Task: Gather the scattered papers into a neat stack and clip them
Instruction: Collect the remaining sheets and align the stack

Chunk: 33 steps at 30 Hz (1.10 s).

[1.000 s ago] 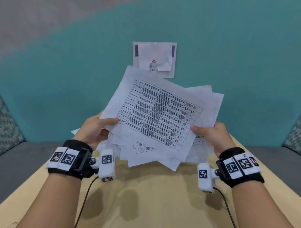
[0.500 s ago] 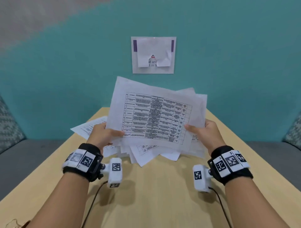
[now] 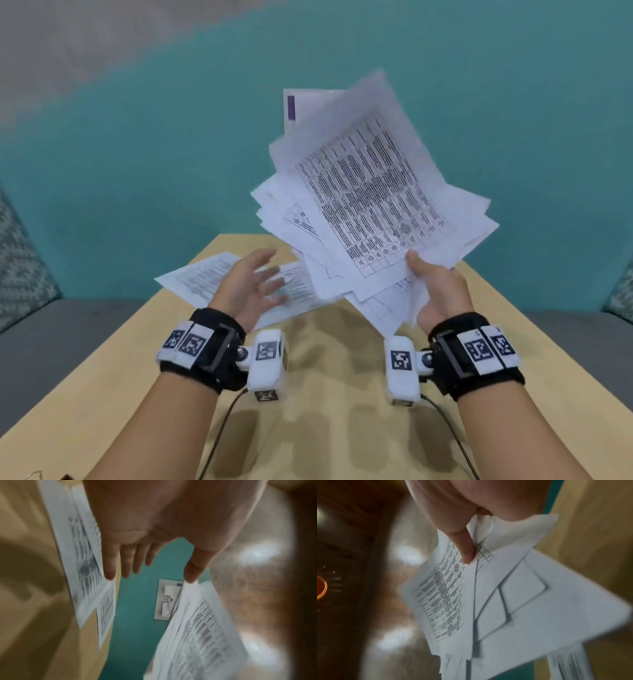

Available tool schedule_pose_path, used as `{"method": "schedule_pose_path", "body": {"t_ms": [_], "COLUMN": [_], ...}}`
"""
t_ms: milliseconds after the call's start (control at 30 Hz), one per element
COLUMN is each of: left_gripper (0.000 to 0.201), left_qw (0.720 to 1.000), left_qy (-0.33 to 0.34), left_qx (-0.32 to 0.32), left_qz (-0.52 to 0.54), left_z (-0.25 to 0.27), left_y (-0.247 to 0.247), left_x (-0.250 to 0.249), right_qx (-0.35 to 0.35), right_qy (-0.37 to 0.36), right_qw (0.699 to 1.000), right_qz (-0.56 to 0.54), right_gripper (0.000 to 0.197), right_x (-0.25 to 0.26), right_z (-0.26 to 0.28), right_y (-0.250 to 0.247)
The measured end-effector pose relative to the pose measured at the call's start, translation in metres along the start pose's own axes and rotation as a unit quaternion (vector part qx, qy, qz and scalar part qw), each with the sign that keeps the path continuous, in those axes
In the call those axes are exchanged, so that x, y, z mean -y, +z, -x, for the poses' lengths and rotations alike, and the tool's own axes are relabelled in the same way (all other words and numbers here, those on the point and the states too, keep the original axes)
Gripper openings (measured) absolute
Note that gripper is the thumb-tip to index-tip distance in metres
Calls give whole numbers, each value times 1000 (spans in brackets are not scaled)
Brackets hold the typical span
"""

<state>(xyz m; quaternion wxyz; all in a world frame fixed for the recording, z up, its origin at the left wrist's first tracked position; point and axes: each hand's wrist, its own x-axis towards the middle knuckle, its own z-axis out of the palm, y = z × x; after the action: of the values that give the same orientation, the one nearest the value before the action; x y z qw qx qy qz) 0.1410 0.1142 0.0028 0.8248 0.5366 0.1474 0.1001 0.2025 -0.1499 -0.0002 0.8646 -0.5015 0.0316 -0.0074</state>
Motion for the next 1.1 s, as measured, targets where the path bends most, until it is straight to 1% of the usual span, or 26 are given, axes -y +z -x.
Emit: {"method": "schedule_pose_path", "body": {"t_ms": [33, 67, 133, 200, 233, 300, 333, 367, 433, 500, 600, 667, 733, 833, 900, 933, 1000, 1100], "left_gripper": [28, 26, 23, 24, 30, 49, 57, 60, 51, 40, 24, 19, 22, 33, 40, 42, 39, 33], "left_qw": [999, 996, 989, 979, 973, 957, 952, 950, 955, 962, 970, 974, 977, 978, 978, 978, 978, 979], "left_qy": [1, 19, 80, 138, 158, 176, 181, 188, 205, 212, 206, 198, 191, 187, 188, 192, 197, 187], "left_qx": [40, 70, 107, 132, 154, 215, 234, 238, 202, 156, 102, 71, 54, 41, 23, 9, -23, -58], "left_qz": [32, 52, 68, 65, 65, 78, 78, 76, 70, 74, 77, 81, 79, 79, 81, 79, 70, 55], "left_z": [2, 4, 7, 11, 13, 18, 19, 20, 21, 20, 15, 14, 15, 18, 18, 18, 16, 15], "left_y": [4, 8, 13, 13, 12, 7, 5, 4, 4, 6, 6, 5, 4, 5, 6, 7, 8, 7], "left_x": [0, 0, -3, -7, -9, -11, -13, -16, -19, -22, -23, -22, -22, -23, -25, -25, -26, -24], "right_qx": [28, 59, 113, 155, 166, 188, 200, 202, 197, 188, 164, 165, 165, 163, 159, 153, 141, 125], "right_qy": [37, 75, 139, 170, 174, 177, 183, 191, 207, 204, 190, 175, 161, 153, 137, 125, 104, 77], "right_qw": [999, 995, 982, 970, 967, 961, 957, 954, 951, 956, 966, 968, 971, 973, 977, 980, 985, 989], "right_qz": [-14, -32, -55, -80, -89, -102, -106, -110, -116, -91, -67, -68, -64, -50, -27, -19, 2, 23], "right_gripper": [43, 45, 35, 37, 40, 47, 50, 50, 44, 37, 36, 25, 22, 27, 21, 26, 33, 33], "right_x": [-1, -1, 0, 2, 3, 4, 4, 3, 0, -3, -6, -6, -6, -4, -5, -5, -8, -11], "right_z": [1, 3, 9, 13, 18, 22, 23, 24, 23, 22, 19, 19, 19, 18, 18, 16, 13, 11], "right_y": [2, 4, 7, 8, 11, 16, 17, 19, 20, 21, 20, 20, 20, 18, 16, 16, 15, 15]}}
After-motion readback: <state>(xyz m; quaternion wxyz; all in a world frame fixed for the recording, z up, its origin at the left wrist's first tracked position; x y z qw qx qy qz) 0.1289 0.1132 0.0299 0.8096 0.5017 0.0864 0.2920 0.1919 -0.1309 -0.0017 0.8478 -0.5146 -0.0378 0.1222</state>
